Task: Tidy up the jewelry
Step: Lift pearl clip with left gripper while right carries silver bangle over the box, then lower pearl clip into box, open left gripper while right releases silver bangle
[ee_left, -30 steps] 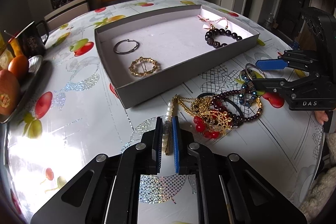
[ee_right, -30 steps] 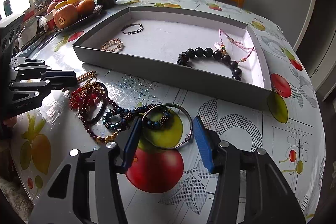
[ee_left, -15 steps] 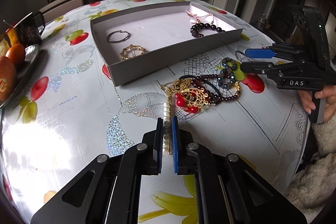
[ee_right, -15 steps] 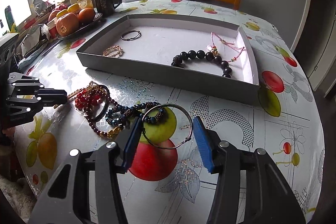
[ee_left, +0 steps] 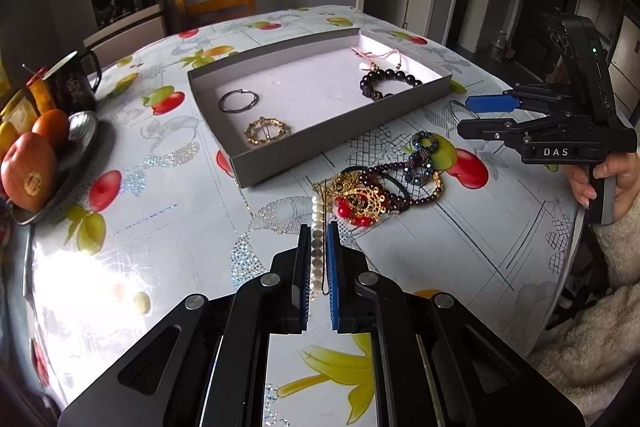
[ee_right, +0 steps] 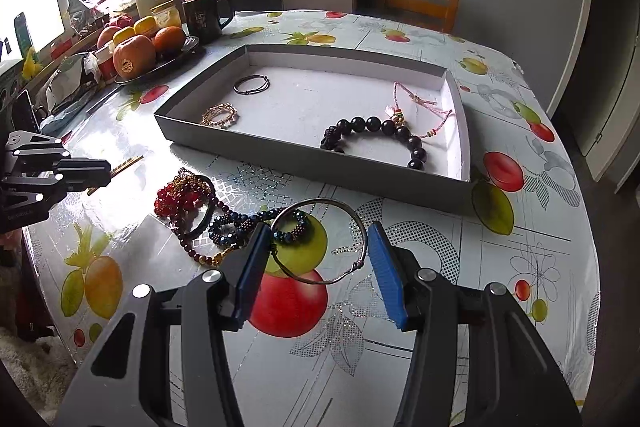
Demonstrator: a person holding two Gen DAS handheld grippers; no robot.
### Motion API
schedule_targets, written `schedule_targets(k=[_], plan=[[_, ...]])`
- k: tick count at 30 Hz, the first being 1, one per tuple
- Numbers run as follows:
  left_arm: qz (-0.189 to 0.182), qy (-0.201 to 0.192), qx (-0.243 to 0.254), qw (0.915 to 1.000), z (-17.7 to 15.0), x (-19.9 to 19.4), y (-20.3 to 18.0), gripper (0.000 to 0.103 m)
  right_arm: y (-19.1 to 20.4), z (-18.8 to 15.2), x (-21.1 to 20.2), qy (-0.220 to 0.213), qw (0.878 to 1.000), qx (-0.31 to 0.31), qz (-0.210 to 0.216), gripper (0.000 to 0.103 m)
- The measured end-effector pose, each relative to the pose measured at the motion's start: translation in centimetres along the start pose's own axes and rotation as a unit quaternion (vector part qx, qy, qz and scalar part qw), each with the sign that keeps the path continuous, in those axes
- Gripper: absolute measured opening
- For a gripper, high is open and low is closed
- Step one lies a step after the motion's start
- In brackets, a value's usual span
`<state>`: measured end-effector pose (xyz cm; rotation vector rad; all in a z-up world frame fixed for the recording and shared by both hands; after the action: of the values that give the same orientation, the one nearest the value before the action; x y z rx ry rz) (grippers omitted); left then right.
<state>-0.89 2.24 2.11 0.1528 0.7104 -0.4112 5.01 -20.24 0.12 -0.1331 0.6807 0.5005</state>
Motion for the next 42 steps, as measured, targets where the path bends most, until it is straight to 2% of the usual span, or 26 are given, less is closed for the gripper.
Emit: schedule_targets(k=[8, 14, 22, 26, 33, 38, 42], plan=[[0.02, -0.031, 0.026, 0.999, 4.0, -0.7, 0.2, 0.009, -1.1, 3.5, -1.2, -0.02, 1.0, -0.007, -0.009, 0.051], [0.033, -0.058, 0.017, 0.9976, 8.6, -0.3, 1.5, 0.009, -1.8, 7.2, -1.0, -0.046, 0.999, 0.005, -0.006, 0.051], [0.067, -0.078, 0.003, 0.9947, 13.8, 2.4, 2.7, 0.009, -2.6, 11.6, 1.2, -0.07, 0.997, 0.032, -0.024, 0.051], [0.074, -0.075, -0.024, 0.9941, 15.5, 4.8, 3.7, 0.009, -3.0, 13.6, 3.1, -0.082, 0.995, 0.051, -0.034, 0.051], [0.077, -0.056, -0.083, 0.992, 16.4, 10.5, 5.4, 0.009, -4.6, 15.8, 7.7, -0.082, 0.991, 0.094, -0.049, 0.051], [0.08, -0.033, -0.092, 0.992, 14.6, 13.6, 5.6, 0.009, -4.8, 14.6, 11.3, -0.058, 0.992, 0.084, -0.069, 0.051], [0.065, -0.015, -0.098, 0.9929, 13.6, 14.9, 5.7, 0.009, -5.0, 13.2, 13.4, -0.028, 0.994, 0.086, -0.056, 0.051]])
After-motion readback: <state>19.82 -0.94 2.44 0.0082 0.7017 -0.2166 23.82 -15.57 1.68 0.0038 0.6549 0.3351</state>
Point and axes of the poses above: each gripper's, at about its wrist camera, not at the fingertips, and x roughly the way its jaws point, y to its left, z to its top, the point moved 1 cm from there along x, roughly the way its jaws point, and after that the axes turned 8 degrees about -y, right-handed, at the moved point
